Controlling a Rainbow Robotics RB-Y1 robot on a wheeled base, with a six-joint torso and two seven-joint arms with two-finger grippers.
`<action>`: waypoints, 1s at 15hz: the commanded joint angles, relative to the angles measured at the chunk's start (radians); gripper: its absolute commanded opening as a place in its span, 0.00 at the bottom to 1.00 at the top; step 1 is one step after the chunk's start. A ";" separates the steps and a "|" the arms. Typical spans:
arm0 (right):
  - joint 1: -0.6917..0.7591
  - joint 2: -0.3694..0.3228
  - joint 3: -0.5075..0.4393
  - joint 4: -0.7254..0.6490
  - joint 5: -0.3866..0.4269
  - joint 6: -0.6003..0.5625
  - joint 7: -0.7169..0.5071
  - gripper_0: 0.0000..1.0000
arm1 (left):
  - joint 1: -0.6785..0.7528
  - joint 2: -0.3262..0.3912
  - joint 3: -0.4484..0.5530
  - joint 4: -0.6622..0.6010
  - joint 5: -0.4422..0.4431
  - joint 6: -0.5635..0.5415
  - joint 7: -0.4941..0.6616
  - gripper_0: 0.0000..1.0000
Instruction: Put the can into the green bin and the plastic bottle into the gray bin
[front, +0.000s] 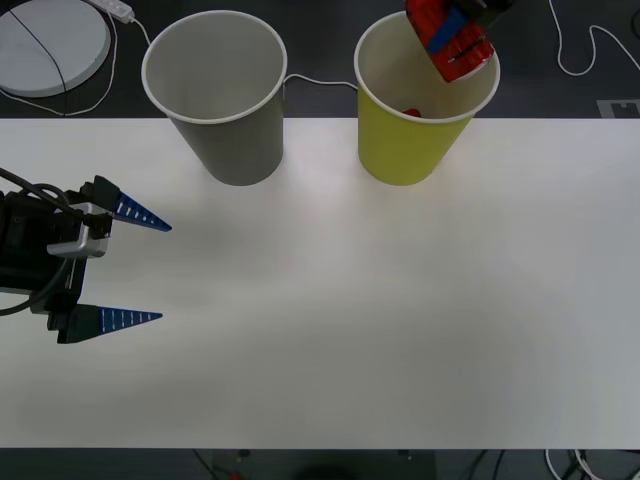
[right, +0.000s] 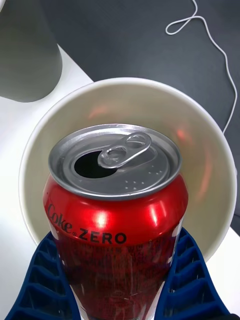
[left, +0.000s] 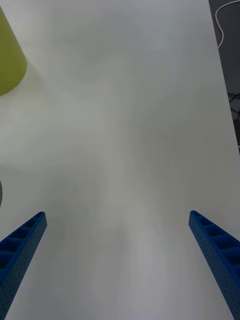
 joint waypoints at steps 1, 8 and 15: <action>-0.003 0.013 0.000 0.000 0.019 0.011 0.011 0.05 | 0.000 0.000 0.000 0.000 0.000 0.000 0.000 1.00; -0.003 -0.013 -0.003 -0.014 0.001 0.003 0.055 1.00 | 0.000 0.000 0.000 0.000 0.000 0.000 0.000 1.00; 0.099 -0.167 -0.104 -0.181 -0.185 -0.010 0.088 1.00 | 0.000 0.000 0.000 0.000 0.000 0.000 0.000 1.00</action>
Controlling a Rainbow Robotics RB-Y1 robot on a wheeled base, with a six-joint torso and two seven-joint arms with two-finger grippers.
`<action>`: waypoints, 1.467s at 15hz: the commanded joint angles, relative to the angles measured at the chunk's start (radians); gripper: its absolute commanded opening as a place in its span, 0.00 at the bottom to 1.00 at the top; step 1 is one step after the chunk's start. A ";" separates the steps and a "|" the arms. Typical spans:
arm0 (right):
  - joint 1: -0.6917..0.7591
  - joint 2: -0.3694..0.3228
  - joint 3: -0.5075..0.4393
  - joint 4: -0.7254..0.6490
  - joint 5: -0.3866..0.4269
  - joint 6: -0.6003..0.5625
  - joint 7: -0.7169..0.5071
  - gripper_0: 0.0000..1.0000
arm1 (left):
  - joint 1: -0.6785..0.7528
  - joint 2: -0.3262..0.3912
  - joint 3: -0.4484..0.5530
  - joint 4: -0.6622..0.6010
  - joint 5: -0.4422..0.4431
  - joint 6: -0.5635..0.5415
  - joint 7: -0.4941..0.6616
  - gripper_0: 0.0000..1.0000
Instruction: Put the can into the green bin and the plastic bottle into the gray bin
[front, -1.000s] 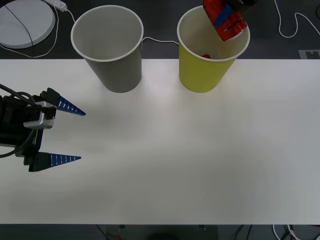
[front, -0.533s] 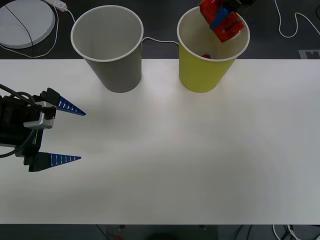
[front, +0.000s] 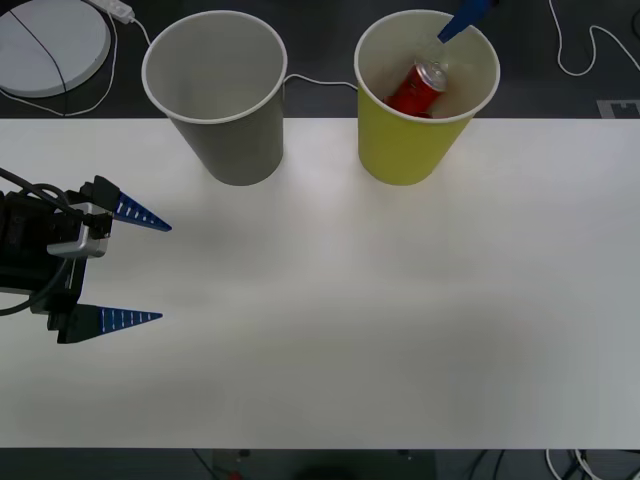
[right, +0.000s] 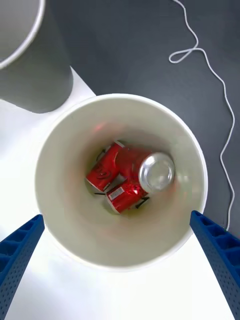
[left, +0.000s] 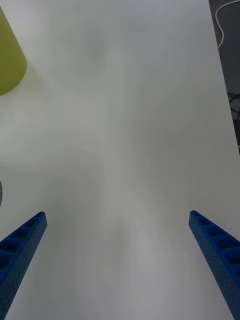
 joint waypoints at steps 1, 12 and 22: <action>0.108 -0.074 -0.060 -0.156 -0.062 0.000 0.006 1.00 | 0.000 0.000 0.000 0.000 0.000 0.000 0.000 1.00; 0.605 -0.247 -0.402 -0.524 -0.337 0.000 0.453 1.00 | 0.000 0.000 0.000 0.000 0.000 0.000 0.000 1.00; 0.953 -0.253 -0.592 -0.576 -0.467 0.000 0.752 1.00 | 0.000 0.000 0.000 0.000 0.000 0.000 0.000 1.00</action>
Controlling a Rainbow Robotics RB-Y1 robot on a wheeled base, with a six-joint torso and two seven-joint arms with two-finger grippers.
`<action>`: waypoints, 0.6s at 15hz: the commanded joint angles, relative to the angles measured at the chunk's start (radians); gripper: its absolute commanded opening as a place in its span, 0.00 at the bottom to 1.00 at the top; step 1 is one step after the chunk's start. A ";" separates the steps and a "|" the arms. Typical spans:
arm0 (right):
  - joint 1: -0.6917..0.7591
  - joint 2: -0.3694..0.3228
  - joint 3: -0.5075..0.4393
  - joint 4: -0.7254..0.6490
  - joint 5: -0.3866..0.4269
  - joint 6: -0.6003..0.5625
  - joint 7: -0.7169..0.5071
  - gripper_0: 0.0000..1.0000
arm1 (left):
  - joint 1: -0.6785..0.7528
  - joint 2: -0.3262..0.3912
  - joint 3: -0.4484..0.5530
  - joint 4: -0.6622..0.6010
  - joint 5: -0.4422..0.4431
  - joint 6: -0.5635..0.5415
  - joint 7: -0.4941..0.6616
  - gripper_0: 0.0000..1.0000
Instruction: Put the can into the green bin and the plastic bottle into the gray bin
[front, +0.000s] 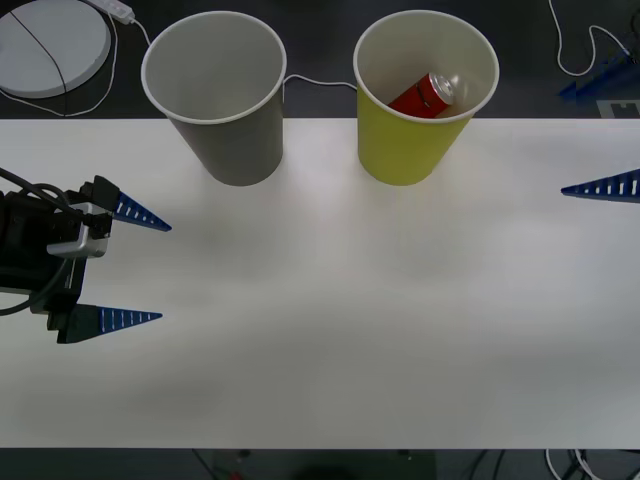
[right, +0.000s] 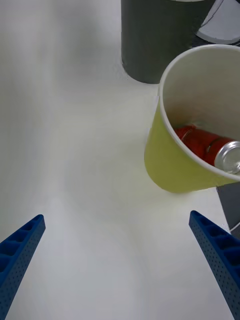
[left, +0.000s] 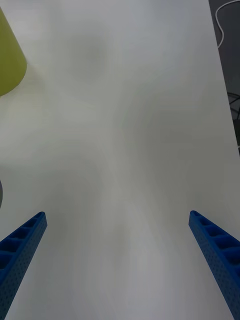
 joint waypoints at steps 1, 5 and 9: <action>0.092 0.001 -0.038 -0.041 -0.011 0.000 0.034 1.00 | 0.000 0.000 0.000 0.000 0.000 0.000 0.000 1.00; 0.263 0.001 -0.117 -0.159 -0.011 0.000 0.045 1.00 | 0.000 0.000 0.000 0.000 0.000 0.000 0.000 1.00; 0.381 0.001 -0.159 -0.210 -0.010 0.006 0.072 1.00 | 0.000 0.000 0.000 0.000 0.000 0.000 0.000 1.00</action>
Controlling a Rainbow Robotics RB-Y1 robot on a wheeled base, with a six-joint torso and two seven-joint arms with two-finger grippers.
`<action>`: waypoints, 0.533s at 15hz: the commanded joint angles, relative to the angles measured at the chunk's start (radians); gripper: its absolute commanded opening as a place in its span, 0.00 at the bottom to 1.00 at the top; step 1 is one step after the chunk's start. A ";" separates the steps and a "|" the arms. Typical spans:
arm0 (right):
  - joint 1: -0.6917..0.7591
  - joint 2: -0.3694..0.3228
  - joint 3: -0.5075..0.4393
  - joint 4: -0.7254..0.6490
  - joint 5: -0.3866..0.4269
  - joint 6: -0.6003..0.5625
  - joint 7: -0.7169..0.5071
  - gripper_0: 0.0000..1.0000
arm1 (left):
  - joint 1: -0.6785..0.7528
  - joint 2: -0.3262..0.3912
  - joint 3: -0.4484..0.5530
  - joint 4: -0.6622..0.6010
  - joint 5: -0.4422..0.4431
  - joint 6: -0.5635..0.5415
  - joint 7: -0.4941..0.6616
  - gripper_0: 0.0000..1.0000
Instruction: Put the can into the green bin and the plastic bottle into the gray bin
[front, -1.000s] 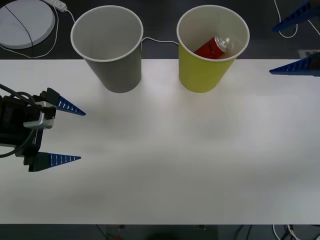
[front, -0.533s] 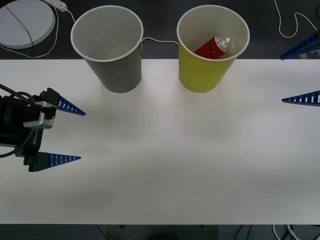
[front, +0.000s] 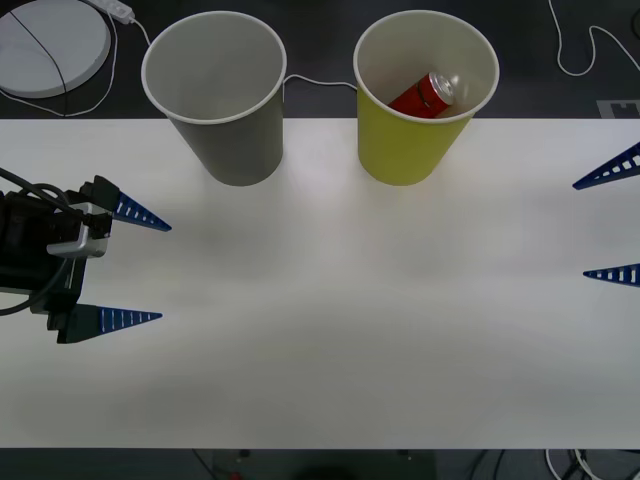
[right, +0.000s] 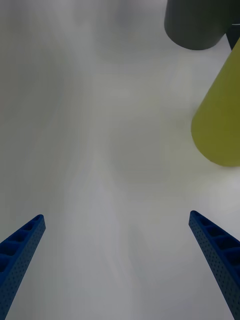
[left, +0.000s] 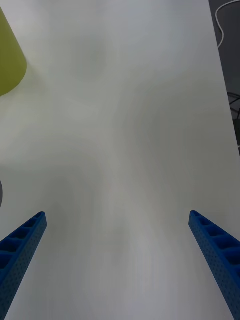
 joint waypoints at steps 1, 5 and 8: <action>0.071 0.000 -0.026 -0.024 0.001 0.012 0.030 1.00 | 0.000 0.000 0.000 0.000 0.000 0.000 0.000 1.00; 0.188 0.026 -0.095 -0.083 -0.004 0.031 0.075 1.00 | 0.000 0.000 0.000 0.000 0.000 0.000 0.000 1.00; 0.265 0.057 -0.132 -0.123 0.001 0.054 0.101 1.00 | 0.000 0.000 0.000 0.000 0.000 0.000 0.000 1.00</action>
